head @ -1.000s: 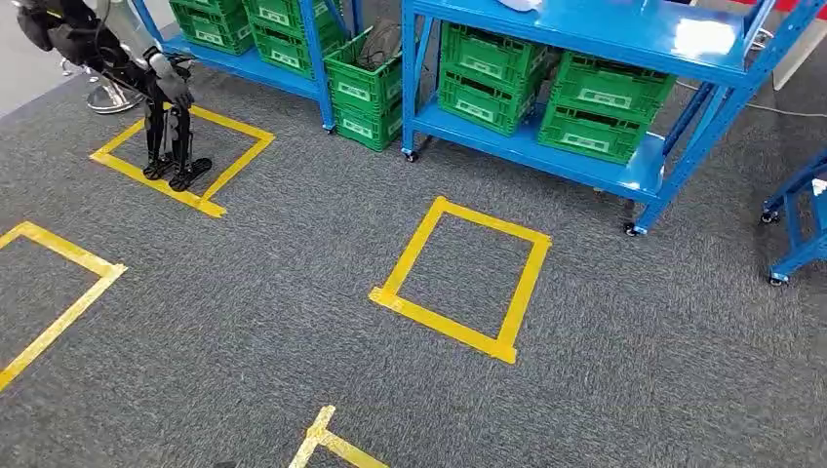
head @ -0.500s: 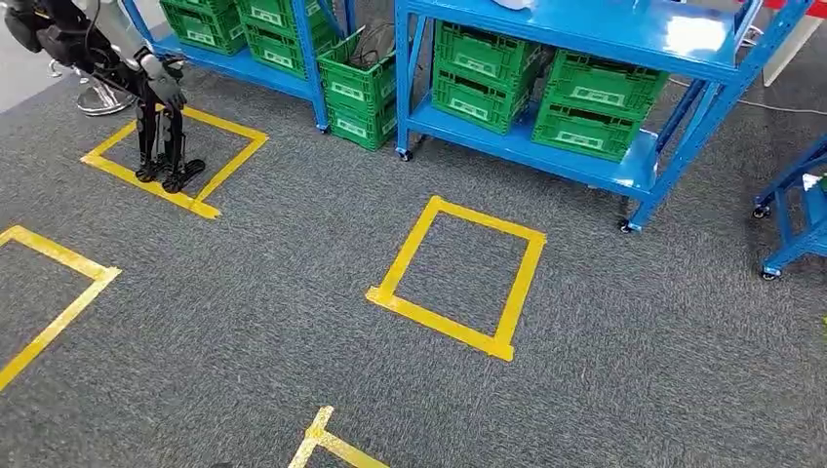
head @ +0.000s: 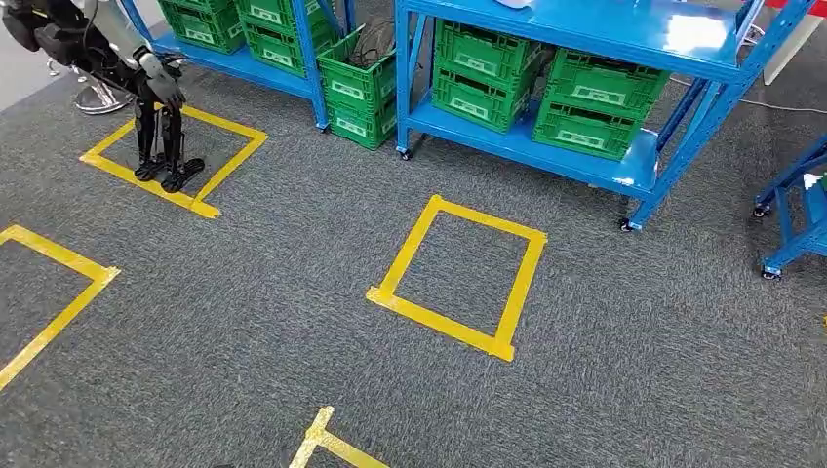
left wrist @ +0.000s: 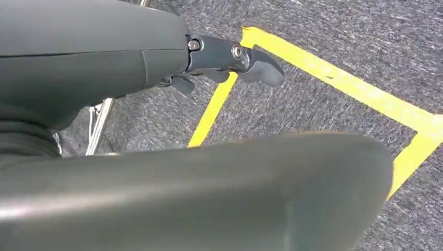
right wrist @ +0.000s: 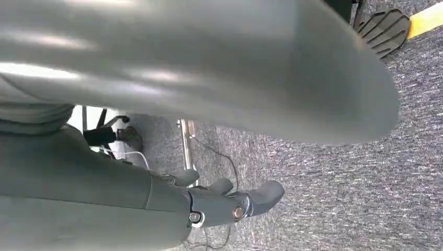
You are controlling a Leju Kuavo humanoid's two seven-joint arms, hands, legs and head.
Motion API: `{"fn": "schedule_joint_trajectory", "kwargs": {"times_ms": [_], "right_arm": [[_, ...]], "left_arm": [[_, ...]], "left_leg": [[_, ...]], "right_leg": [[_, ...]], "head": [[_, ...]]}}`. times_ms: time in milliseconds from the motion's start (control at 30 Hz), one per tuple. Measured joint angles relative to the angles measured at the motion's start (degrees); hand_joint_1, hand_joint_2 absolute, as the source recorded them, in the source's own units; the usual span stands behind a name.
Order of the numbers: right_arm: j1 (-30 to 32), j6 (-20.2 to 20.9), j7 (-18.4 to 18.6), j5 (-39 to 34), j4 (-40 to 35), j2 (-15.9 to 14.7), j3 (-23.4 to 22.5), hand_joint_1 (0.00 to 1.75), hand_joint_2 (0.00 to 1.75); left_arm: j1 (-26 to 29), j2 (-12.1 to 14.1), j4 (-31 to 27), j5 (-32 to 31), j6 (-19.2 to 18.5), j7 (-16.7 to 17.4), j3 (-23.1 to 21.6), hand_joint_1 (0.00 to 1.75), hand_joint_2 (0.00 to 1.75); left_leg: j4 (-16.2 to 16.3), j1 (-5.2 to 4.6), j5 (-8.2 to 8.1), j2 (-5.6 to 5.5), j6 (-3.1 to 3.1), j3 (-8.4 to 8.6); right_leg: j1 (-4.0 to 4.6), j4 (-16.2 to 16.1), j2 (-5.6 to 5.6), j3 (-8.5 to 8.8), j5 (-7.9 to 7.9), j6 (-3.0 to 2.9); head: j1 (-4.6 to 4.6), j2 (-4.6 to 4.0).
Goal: Take the parts from the cabinet and place them on the table.
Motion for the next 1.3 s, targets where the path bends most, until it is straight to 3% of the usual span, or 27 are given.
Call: {"fn": "schedule_joint_trajectory", "kwargs": {"times_ms": [167, 300, 333, 367, 400, 500, 700, 767, 800, 833, 867, 900, 933, 967, 1000, 1067, 1100, 1133, 1167, 1233, 1267, 1300], "right_arm": [[0.0, 0.2, -0.7, -0.2, 0.0, 0.0, 0.1, 0.00, 0.00], [-0.1, 0.2, -0.7, -0.3, 0.0, 0.0, 0.4, 0.00, 0.00], [-0.1, 0.2, -0.8, -0.3, 0.0, -0.1, 0.4, 0.00, 0.00], [-0.1, 0.2, -0.8, -0.3, 0.0, -0.2, 0.4, 0.00, 0.00], [0.0, 0.2, -0.8, -0.4, 0.0, -0.2, 0.4, 0.00, 0.00], [0.1, 0.2, -0.8, -0.7, 0.0, -0.3, 0.5, 0.00, 0.00], [0.2, 0.2, -0.8, -0.7, 0.0, -0.4, 0.5, 0.00, 0.00], [0.2, 0.2, -0.8, -0.7, 0.0, -0.4, 0.5, 0.00, 0.00], [0.2, 0.2, -0.9, -0.7, 0.0, -0.5, 0.5, 0.00, 0.00], [0.3, 0.3, -1.0, -0.7, 0.0, -0.6, 0.5, 0.00, 0.00], [0.3, 0.4, -1.2, -0.8, 0.0, -0.6, 0.6, 0.00, 0.00], [0.0, 0.6, -1.6, -0.8, 0.0, -0.7, 0.8, 0.00, 0.00], [0.2, 0.7, -1.8, -0.8, 0.0, -0.6, 0.9, 0.00, 0.00], [0.3, 0.7, -1.9, -0.9, 0.0, -0.6, 0.9, 0.00, 0.00], [0.3, 0.7, -2.0, -0.9, 0.0, -0.6, 0.9, 0.00, 0.00], [0.2, 0.9, -2.0, -0.9, 0.0, -0.5, 0.9, 0.00, 0.00], [0.2, 0.8, -2.0, -0.9, 0.0, -0.4, 0.9, 0.00, 0.00], [0.1, 0.8, -2.0, -1.0, 0.0, -0.4, 0.9, 0.00, 0.00], [0.2, 0.8, -1.9, -1.1, 0.0, -0.4, 0.9, 0.00, 0.00], [0.2, 0.7, -1.7, -1.2, 0.0, -0.4, 0.9, 0.00, 0.00], [0.3, 0.7, -1.4, -1.2, 0.0, -0.3, 0.9, 0.00, 0.00], [0.3, 0.6, -1.4, -1.2, 0.0, -0.3, 0.9, 0.00, 0.00]], "left_arm": [[0.0, 0.1, 0.0, 0.7, -0.5, -0.7, 0.0, 0.00, 0.00], [0.0, 0.1, 0.0, 0.9, -0.6, -1.1, 0.0, 0.00, 0.00], [0.0, 0.0, 0.0, 0.9, -0.6, -1.1, 0.0, 0.00, 0.00], [-0.1, 0.0, 0.0, 1.0, -0.7, -1.3, 0.0, 0.00, 0.00], [-0.1, 0.0, 0.0, 1.0, -0.8, -1.4, 0.0, 0.00, 0.00], [0.0, 0.1, 0.0, 1.2, -0.8, -1.5, 0.0, 0.00, 0.00], [0.0, 0.1, 0.0, 1.2, -0.9, -1.5, 0.0, 0.00, 0.00], [0.1, 0.1, 0.0, 1.2, -0.9, -1.5, 0.0, 0.00, 0.00], [0.1, 0.1, 0.0, 1.2, -0.9, -1.5, 0.0, 0.00, 0.00], [0.1, 0.1, 0.0, 1.2, -0.9, -1.4, 0.0, 0.00, 0.00], [0.0, 0.0, 0.0, 1.1, -0.9, -1.4, 0.0, 0.00, 0.00], [0.0, 0.0, 0.0, 1.2, -0.9, -1.9, 0.0, 0.00, 0.00], [-0.2, 0.0, -0.2, 1.2, -0.9, -2.4, 0.0, 0.00, 0.00], [-0.1, 0.1, -0.2, 1.2, -0.9, -2.5, 0.0, 0.00, 0.00], [-0.1, 0.2, -0.2, 1.2, -0.9, -2.5, 0.0, 0.00, 0.00], [0.0, 0.1, -0.2, 1.3, -0.9, -2.3, 0.0, 0.00, 0.00], [0.0, 0.1, -0.2, 1.3, -0.9, -2.3, -0.1, 0.00, 0.00], [0.1, 0.1, -0.1, 1.3, -0.9, -2.2, -0.1, 0.00, 0.00], [0.2, 0.1, -0.1, 1.4, -0.9, -1.9, 0.0, 0.00, 0.00], [0.2, 0.2, -0.1, 1.4, -1.0, -1.3, 0.0, 0.00, 0.00], [0.2, 0.3, -0.1, 1.4, -1.1, -1.1, -0.1, 0.00, 0.00], [0.1, 0.3, 0.0, 1.4, -1.2, -1.1, -0.1, 0.00, 0.00]], "left_leg": [[0.2, -0.17, -0.13, 0.00, 0.36, -0.14], [-0.1, -0.40, -0.05, -0.01, 1.17, -0.32], [-1.1, 0.28, 0.57, 0.08, 1.70, 0.25], [-1.4, 0.22, 0.64, 0.15, 1.79, 0.53], [-1.5, 0.24, 0.69, 0.16, 2.07, 0.43], [-1.4, 0.11, 0.64, 0.22, 2.07, 0.21], [-1.3, 0.11, 0.61, 0.18, 2.06, 0.23], [-1.3, 0.11, 0.56, 0.16, 2.04, 0.29], [-1.2, 0.11, 0.50, 0.12, 1.99, 0.35], [-1.1, 0.13, 0.28, -0.01, 1.80, 0.55], [-1.0, 0.14, 0.17, -0.02, 1.65, 0.64], [-0.5, -0.13, -0.23, 0.12, 0.46, 0.35], [-0.7, 0.03, -0.56, 0.18, -0.50, 0.92], [0.2, 0.16, -1.03, -0.26, -0.75, 0.28], [2.1, 0.17, -2.09, -0.42, -0.83, -0.55], [11.9, 0.47, -6.04, -0.57, -1.07, -5.84], [16.0, 0.50, -6.99, -0.61, -1.17, -8.36], [17.5, 0.53, -6.88, -0.61, -1.18, -9.54], [16.7, 0.60, -5.23, -0.60, -1.15, -9.79], [9.0, 0.74, 0.28, -0.60, -1.15, -6.71], [3.2, 0.88, 3.37, -0.60, -1.17, -4.18], [2.0, 0.63, 1.59, -0.88, -1.31, -3.32]], "right_leg": [[-0.17, 0.0, 0.00, -0.01, 0.01, 0.44], [-0.40, -0.5, -0.01, -0.04, 0.17, 1.27], [-0.41, -0.1, 0.03, -0.58, -0.06, 1.57], [-0.37, 1.3, -0.01, -1.01, -0.98, 1.75], [-0.43, 4.7, 0.01, -2.61, -2.97, 1.80], [-0.61, 17.1, 0.00, -8.64, -8.03, 2.12], [-0.63, 17.6, 0.00, -8.96, -7.67, 2.16], [-0.64, 16.9, -0.01, -8.67, -6.80, 2.17], [-0.64, 15.3, -0.01, -7.98, -5.53, 2.15], [-0.67, 8.6, -0.02, -4.90, -1.64, 1.97], [-0.67, 4.9, -0.07, -3.21, 0.13, 1.80], [-0.19, 0.3, -0.26, -0.72, 0.00, 0.48], [-0.23, -0.4, -0.15, -0.09, 0.02, -0.52], [-0.46, -0.9, -0.24, 0.52, 0.18, -0.84], [-0.54, -1.0, -0.25, 0.78, 0.18, -1.14], [-0.45, -0.9, -0.12, 0.83, -0.08, -1.57], [-0.41, -0.9, -0.05, 0.90, -0.27, -1.71], [-0.41, -0.9, 0.12, 1.00, -0.39, -1.65], [-0.46, -0.9, 0.37, 1.42, -0.70, -1.51], [-0.64, -0.8, 0.62, 2.41, -1.42, -1.06], [-0.68, -0.7, 0.63, 2.92, -1.99, -0.69], [-0.38, -0.7, 0.66, 2.14, -2.57, -0.15]], "head": [[-0.09, 0.00], [-0.24, 0.00], [-0.33, 0.00], [-0.02, 0.00], [0.59, 0.00], [1.07, 0.00], [1.09, 0.00], [1.14, 0.00], [1.18, 0.00], [1.44, 0.00], [1.68, 0.00], [1.73, 0.00], [1.44, 0.00], [1.38, 0.00], [1.16, 0.00], [0.06, 0.00], [-0.07, 0.00], [-0.15, 0.00], [-0.50, 0.00], [-0.90, 0.00], [-1.18, 0.00], [-1.51, 0.00]]}}
